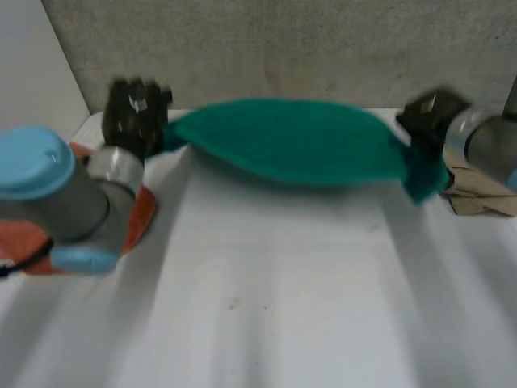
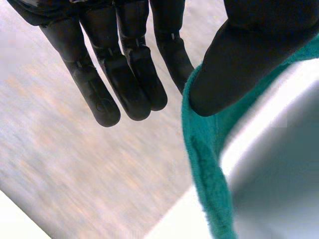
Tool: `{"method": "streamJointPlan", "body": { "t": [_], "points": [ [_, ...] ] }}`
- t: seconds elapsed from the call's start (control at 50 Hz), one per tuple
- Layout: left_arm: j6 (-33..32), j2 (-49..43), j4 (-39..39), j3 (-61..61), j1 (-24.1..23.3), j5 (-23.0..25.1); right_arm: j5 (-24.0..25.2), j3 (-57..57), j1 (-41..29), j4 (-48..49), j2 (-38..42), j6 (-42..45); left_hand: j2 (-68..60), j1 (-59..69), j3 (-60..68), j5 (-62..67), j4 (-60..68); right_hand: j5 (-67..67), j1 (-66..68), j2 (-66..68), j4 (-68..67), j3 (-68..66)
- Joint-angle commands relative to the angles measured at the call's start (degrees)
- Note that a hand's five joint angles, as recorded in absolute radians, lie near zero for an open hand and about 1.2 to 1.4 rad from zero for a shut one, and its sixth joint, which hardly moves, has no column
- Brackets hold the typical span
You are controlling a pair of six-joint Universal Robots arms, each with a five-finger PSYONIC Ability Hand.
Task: Fold the laundry.
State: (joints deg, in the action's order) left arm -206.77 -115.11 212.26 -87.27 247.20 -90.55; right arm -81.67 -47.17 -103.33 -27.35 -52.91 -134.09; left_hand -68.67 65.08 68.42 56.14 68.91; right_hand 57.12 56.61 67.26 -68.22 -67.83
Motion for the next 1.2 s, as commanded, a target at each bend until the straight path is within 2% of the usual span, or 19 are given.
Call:
{"method": "streamJointPlan", "body": {
  "t": [0.02,0.06,0.08,0.18,0.2,0.28,0.34,0.48,0.58,0.66,0.78,0.86,1.02,1.1,1.2],
  "points": [
    [-0.04,-1.26,-0.53,-7.82,-1.37,0.11,-0.41,-11.18,0.06,0.71,3.24,4.63,-11.33,14.92,11.58,13.86,11.09,-0.38,10.13,-0.52,1.48,1.10],
    [-0.04,-1.26,-0.62,-7.82,-1.37,0.11,-0.50,-12.15,0.15,3.08,3.86,2.09,-11.33,14.92,11.58,13.86,11.09,-32.65,-22.14,-32.79,33.75,33.36],
    [-0.04,-1.26,-0.62,-7.82,-1.20,0.11,-0.42,-13.11,0.15,5.87,3.78,-2.36,-11.33,14.92,11.58,13.86,11.09,-57.12,-46.61,-57.26,58.22,57.83],
    [0.14,-0.73,-0.62,-8.00,-0.84,0.02,1.42,-21.54,3.57,14.15,1.59,-17.76,-11.33,14.92,11.58,13.86,11.09,-57.12,-46.61,-57.26,58.22,57.83],
    [0.23,-0.47,-0.70,-8.09,-0.84,-0.07,3.00,-25.99,5.32,17.38,-1.21,-22.22,-11.33,14.92,11.58,13.86,11.09,-57.12,-46.61,-57.26,58.22,57.83],
    [0.40,0.06,-0.70,-8.61,-0.67,-0.07,5.38,-38.91,8.66,25.91,-9.64,-31.29,-11.33,14.92,11.58,13.86,11.09,-57.12,-46.61,-57.26,58.22,57.83],
    [0.58,0.68,-0.70,-9.31,-0.49,-0.15,6.17,-47.62,10.51,30.06,-13.87,-34.91,-11.33,14.92,11.58,13.86,11.09,-57.12,-46.61,-57.26,58.22,57.83],
    [0.75,1.38,-0.97,-10.81,-0.58,-0.15,6.70,-58.90,11.48,30.69,-20.65,-32.30,-11.33,14.92,11.58,13.86,11.09,-57.12,-46.61,-57.26,58.22,57.83],
    [0.75,1.47,-0.97,-11.08,-0.67,-0.15,10.47,-66.71,11.57,33.05,-25.57,-23.52,-11.33,14.92,11.58,13.86,11.09,-56.37,-45.87,-56.51,57.47,57.09],
    [0.75,1.47,-0.97,-10.64,-0.58,-0.15,12.32,-70.59,11.57,36.04,-26.11,-19.55,-11.33,14.92,11.58,13.86,11.09,-56.36,-45.85,-56.50,57.46,57.08],
    [0.58,1.38,-1.23,-8.53,0.04,-0.07,12.07,-71.48,11.40,38.51,-26.02,-20.59,-11.33,14.92,11.58,13.86,11.09,-56.70,-46.19,-56.84,57.80,57.41],
    [0.58,0.77,-2.98,-6.33,0.21,-0.07,12.06,-70.43,9.82,38.77,-25.32,-24.72,-11.33,14.92,11.58,13.86,11.09,-56.70,-46.19,-56.84,57.80,57.41],
    [1.54,0.50,-10.80,0.52,-0.05,1.43,11.71,-63.49,-0.99,40.44,-22.16,-37.64,-11.33,14.92,11.58,13.86,11.09,-57.12,-46.61,-57.26,58.22,57.83],
    [2.86,0.50,-13.44,3.77,-0.05,1.78,9.96,-58.83,-6.34,42.20,-18.38,-42.12,-11.33,14.92,11.58,13.86,11.09,-57.12,-46.61,-57.26,58.22,57.83],
    [5.41,0.06,-14.15,6.41,0.12,1.69,3.12,-52.34,-13.90,43.87,-10.84,-41.87,-11.33,14.92,11.58,13.86,11.09,-57.12,-46.61,-57.26,58.22,57.83]
  ]
}}
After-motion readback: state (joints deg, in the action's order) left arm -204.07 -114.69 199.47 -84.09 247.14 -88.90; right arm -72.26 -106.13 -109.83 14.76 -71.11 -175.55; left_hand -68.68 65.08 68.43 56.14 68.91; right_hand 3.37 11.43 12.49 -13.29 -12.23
